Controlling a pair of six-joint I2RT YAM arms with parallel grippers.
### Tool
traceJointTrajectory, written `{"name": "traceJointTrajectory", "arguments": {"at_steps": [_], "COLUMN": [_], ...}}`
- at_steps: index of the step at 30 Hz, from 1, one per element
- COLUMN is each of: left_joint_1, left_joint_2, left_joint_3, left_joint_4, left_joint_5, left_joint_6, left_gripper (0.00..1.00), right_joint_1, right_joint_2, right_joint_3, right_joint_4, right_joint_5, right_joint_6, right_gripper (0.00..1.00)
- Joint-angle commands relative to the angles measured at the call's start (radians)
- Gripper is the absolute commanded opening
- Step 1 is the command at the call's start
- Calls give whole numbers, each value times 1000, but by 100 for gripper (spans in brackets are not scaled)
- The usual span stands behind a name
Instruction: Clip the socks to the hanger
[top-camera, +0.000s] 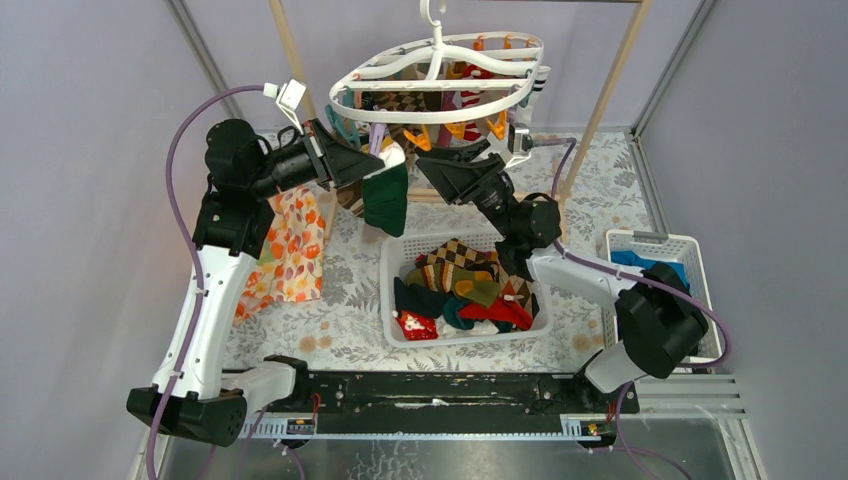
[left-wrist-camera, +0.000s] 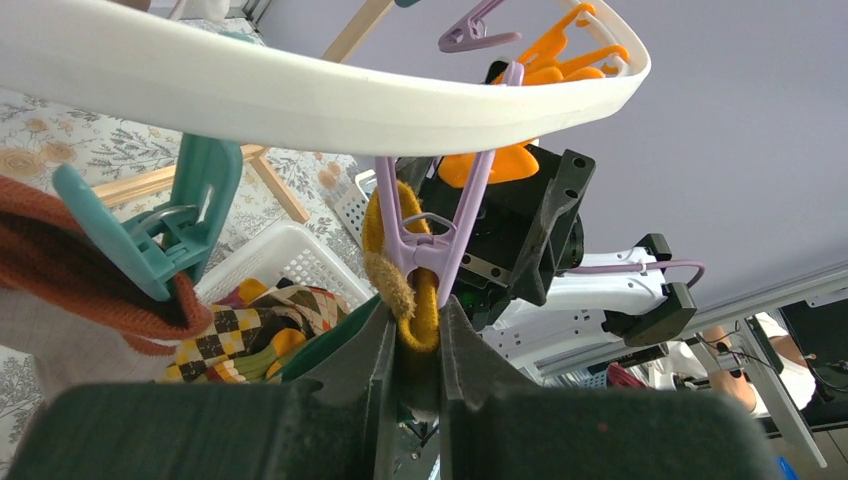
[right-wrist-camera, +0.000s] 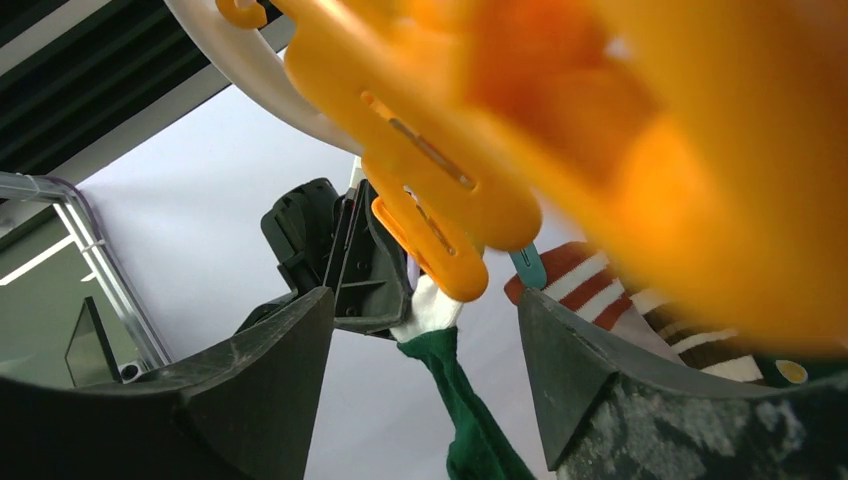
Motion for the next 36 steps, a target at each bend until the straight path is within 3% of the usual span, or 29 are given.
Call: {"name": "traceJointTrajectory", "arguments": {"at_steps": [1,14,20,24,29,32,34,36], "left_joint_1": [8,12,20,23,25,25,26,26], "left_joint_2": [-12,-14,-14,-12,-10,-11,-14,-17], "left_joint_3": [47,57,65,73,94,111,122,131], "left_joint_4": [-9,-20,-26,-32,-81,-124,-147,-162], "left_joint_5": [-9,-13,-13,-18,-57,-97,-120,-128], "left_joint_6": [23,25,28,29,58,83,97,104], "left_gripper": [3,4,4,6,36,54,66,70], "right_joint_1": [-12,-16,-18,-18,-3,29,63,92], "right_joint_2": [23,47,55,35,-24,-71,-96,-112], "right_joint_3": [70,116,138,123,113,127,145,153], "right_joint_4": [128,131,105,79,-26,-179,-279,-348], "right_joint_5": [-40,-53,-77,-79,-34,26,74,131], "right_joint_6": [6,26,35,18,-74,-195,-293,-371], "right_gripper": [72,53,36,31,12,0,0,0]}}
